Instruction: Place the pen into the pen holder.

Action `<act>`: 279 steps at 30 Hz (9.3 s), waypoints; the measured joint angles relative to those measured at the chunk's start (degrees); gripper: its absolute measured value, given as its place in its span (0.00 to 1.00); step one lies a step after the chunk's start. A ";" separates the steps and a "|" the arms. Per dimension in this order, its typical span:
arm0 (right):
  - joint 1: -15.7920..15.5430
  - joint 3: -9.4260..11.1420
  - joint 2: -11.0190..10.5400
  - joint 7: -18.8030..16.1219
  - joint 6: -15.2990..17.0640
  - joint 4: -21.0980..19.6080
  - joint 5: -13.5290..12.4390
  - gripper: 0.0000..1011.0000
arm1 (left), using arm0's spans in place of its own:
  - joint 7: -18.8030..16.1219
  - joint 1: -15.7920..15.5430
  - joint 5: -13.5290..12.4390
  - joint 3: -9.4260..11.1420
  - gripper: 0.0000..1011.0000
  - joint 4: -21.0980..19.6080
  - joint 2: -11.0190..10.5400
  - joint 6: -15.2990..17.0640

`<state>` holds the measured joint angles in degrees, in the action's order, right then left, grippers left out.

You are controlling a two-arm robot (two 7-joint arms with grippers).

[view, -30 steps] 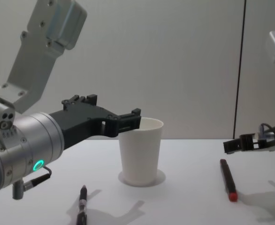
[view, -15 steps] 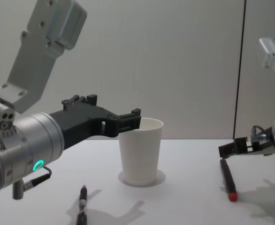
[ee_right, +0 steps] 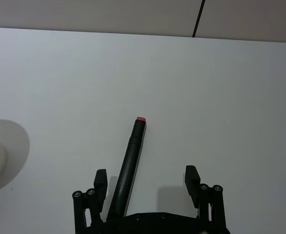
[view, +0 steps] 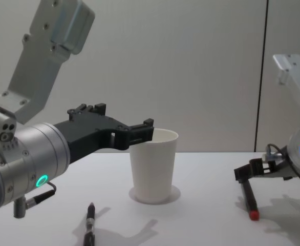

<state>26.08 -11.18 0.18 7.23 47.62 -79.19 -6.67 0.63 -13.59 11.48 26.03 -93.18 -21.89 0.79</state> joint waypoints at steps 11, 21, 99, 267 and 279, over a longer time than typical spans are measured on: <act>1.96 0.26 1.43 0.91 0.71 3.01 -0.74 0.99 | 0.00 0.00 0.00 0.00 0.99 0.00 0.00 0.00; 3.27 0.53 2.56 1.51 1.37 4.97 -1.57 0.99 | 0.00 0.00 0.00 0.00 0.99 0.00 0.00 0.00; 8.32 3.84 6.35 3.57 0.20 14.79 -2.30 0.18 | 0.00 0.00 0.00 0.00 0.99 0.00 0.00 0.00; 7.87 1.17 3.13 -42.64 -82.59 28.44 -9.54 0.18 | 0.00 0.00 0.00 0.00 0.99 0.00 0.00 0.00; 10.48 0.61 4.05 -42.70 -85.15 33.65 -10.09 0.18 | 0.00 0.00 0.00 0.00 0.99 0.00 0.00 0.00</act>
<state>36.56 -10.57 4.23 -35.47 -37.53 -45.54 -16.75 0.63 -13.59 11.48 26.03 -93.18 -21.90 0.80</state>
